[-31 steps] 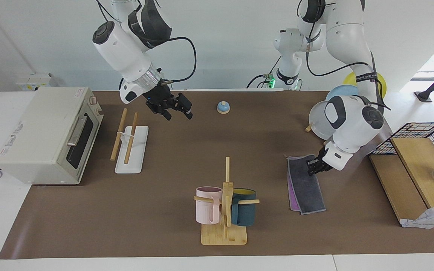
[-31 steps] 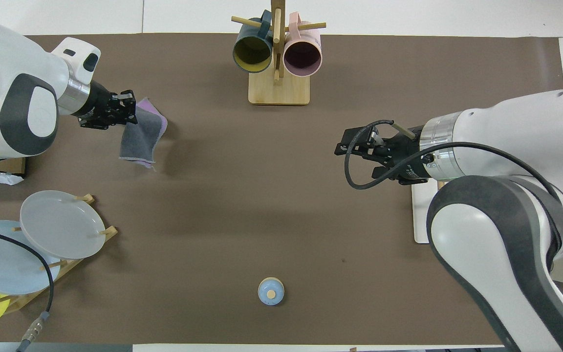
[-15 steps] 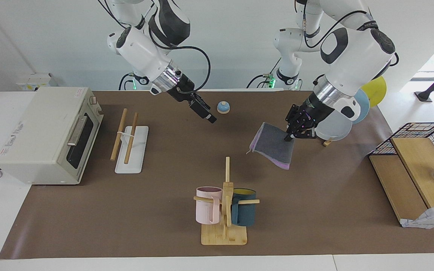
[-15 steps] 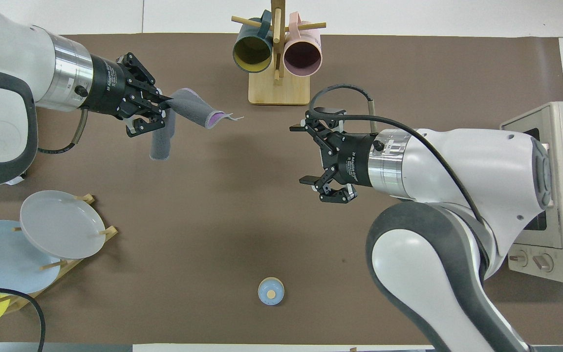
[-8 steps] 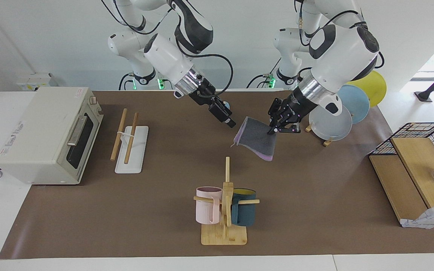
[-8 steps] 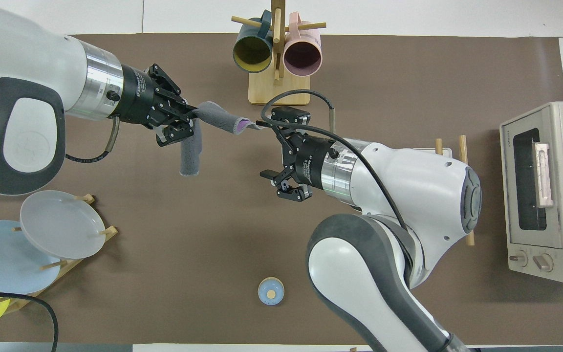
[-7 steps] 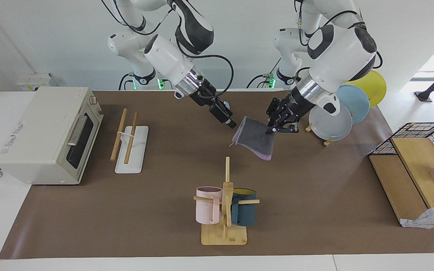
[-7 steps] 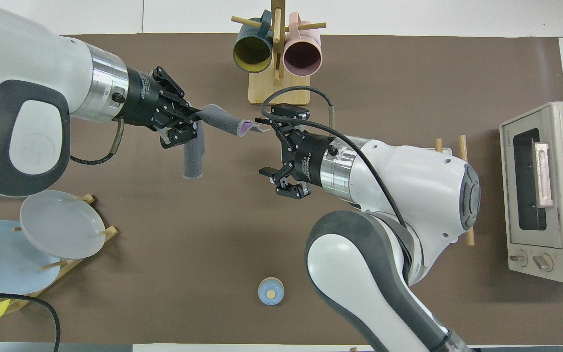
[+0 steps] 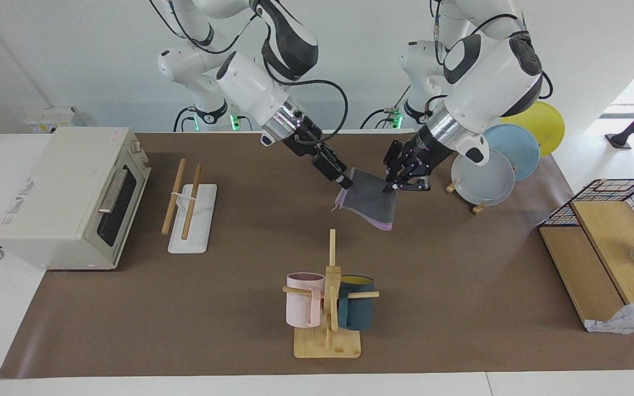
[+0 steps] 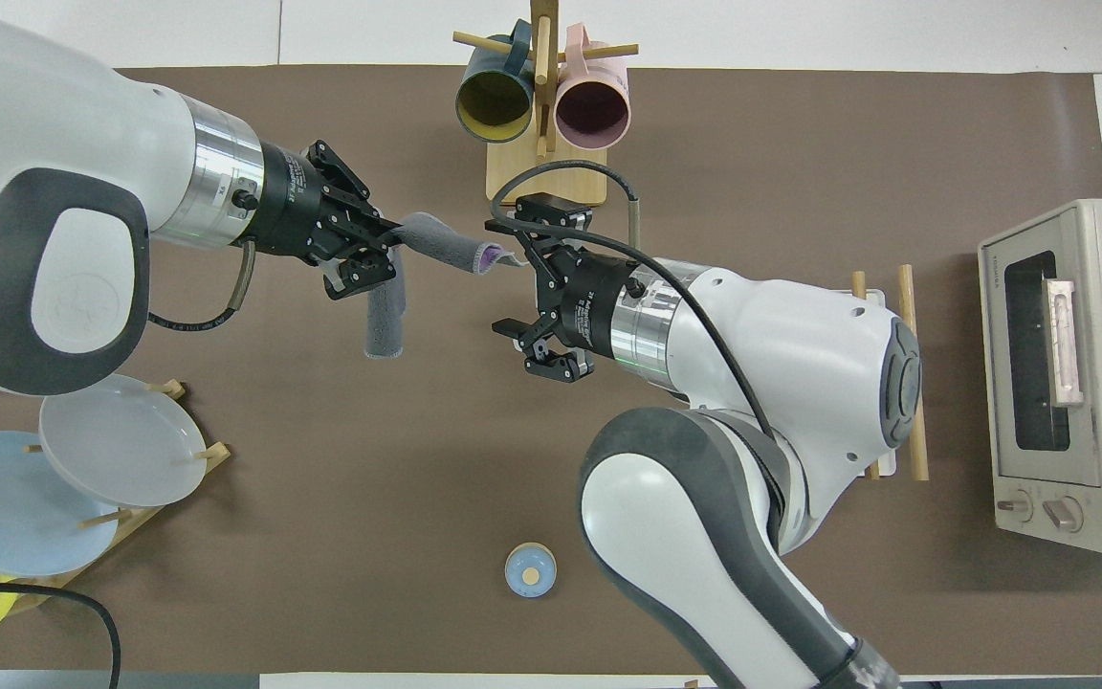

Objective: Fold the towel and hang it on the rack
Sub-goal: 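Carry the towel toward the right gripper and grasp it with the right gripper, then release the towel from the left gripper while the right gripper carries it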

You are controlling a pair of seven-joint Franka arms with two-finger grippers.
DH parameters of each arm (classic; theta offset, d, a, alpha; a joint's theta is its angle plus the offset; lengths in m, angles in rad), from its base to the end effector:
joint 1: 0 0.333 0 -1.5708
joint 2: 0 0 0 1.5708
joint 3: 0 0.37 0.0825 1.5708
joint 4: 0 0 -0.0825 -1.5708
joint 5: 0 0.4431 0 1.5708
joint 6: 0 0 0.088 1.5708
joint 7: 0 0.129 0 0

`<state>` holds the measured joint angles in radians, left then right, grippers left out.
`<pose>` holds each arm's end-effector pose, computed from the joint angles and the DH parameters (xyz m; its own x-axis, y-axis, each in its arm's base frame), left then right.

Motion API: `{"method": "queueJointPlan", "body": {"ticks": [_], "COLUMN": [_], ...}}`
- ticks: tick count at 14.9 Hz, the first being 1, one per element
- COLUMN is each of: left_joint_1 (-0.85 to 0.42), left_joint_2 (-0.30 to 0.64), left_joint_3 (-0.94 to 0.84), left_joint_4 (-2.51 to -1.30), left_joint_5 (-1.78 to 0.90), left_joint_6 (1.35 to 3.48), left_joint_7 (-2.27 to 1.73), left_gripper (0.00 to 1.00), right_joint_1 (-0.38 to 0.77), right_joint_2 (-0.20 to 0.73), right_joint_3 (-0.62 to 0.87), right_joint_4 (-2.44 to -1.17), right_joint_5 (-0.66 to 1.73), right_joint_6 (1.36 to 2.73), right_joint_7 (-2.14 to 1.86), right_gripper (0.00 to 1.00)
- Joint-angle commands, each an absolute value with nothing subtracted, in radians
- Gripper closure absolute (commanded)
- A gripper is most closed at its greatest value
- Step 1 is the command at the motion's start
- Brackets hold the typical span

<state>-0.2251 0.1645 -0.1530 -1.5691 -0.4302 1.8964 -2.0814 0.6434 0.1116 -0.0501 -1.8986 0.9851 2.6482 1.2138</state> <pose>0.6402 -0.2880 0.5917 -0.2372 0.8644 -0.4432 0.9714 0.2167 -0.0972 0.5904 0.3831 0.5200 0.3440 -0.7063 -0.6187 -0.8715 0.0052 -0.4904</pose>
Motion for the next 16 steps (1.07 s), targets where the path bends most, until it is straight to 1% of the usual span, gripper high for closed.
{"method": "queueJointPlan", "body": {"ticks": [1, 3, 4, 5, 7, 9, 10, 11, 12, 16], "left_joint_1": [-0.239, -0.244, -0.244, -0.244, -0.244, -0.245, -0.245, -0.245, -0.245, -0.245], "left_joint_2": [0.130, 0.130, 0.130, 0.130, 0.130, 0.130, 0.130, 0.129, 0.129, 0.123], "left_joint_3": [-0.144, -0.144, -0.144, -0.144, -0.144, -0.144, -0.144, -0.144, -0.146, -0.146], "left_joint_4": [-1.611, -1.611, -1.612, -1.612, -1.612, -1.612, -1.612, -1.612, -1.612, -1.626], "left_joint_5": [-0.453, -0.453, -0.453, -0.453, -0.453, -0.453, -0.453, -0.453, -0.453, -0.453], "left_joint_6": [1.910, 1.910, 1.910, 1.908, 1.908, 1.905, 1.905, 1.904, 1.902, 1.905], "left_joint_7": [-2.105, -2.109, -2.111, -2.115, -2.115, -2.115, -2.117, -2.118, -2.118, -2.117], "left_gripper": [1.00, 1.00, 1.00, 1.00, 1.00, 1.00, 1.00, 1.00, 1.00, 1.00], "right_joint_1": [0.661, 0.666, 0.666, 0.666, 0.667, 0.666, 0.667, 0.666, 0.666, 0.666], "right_joint_2": [0.167, 0.178, 0.179, 0.179, 0.179, 0.179, 0.179, 0.179, 0.179, 0.179], "right_joint_3": [-0.052, -0.052, -0.052, -0.052, -0.052, -0.052, -0.052, -0.052, -0.052, -0.052], "right_joint_4": [-1.839, -1.825, -1.824, -1.822, -1.822, -1.824, -1.824, -1.824, -1.822, -1.821], "right_joint_5": [1.012, 1.011, 1.011, 1.011, 1.009, 1.009, 1.009, 1.009, 1.009, 0.994], "right_joint_6": [2.674, 2.688, 2.688, 2.689, 2.692, 2.691, 2.691, 2.691, 2.691, 2.689], "right_joint_7": [1.227, 1.227, 1.227, 1.226, 1.220, 1.218, 1.218, 1.218, 1.216, 1.204], "right_gripper": [0.00, 0.00, 0.03, 0.12, 0.41, 0.63, 0.78, 0.92, 1.00, 1.00]}}
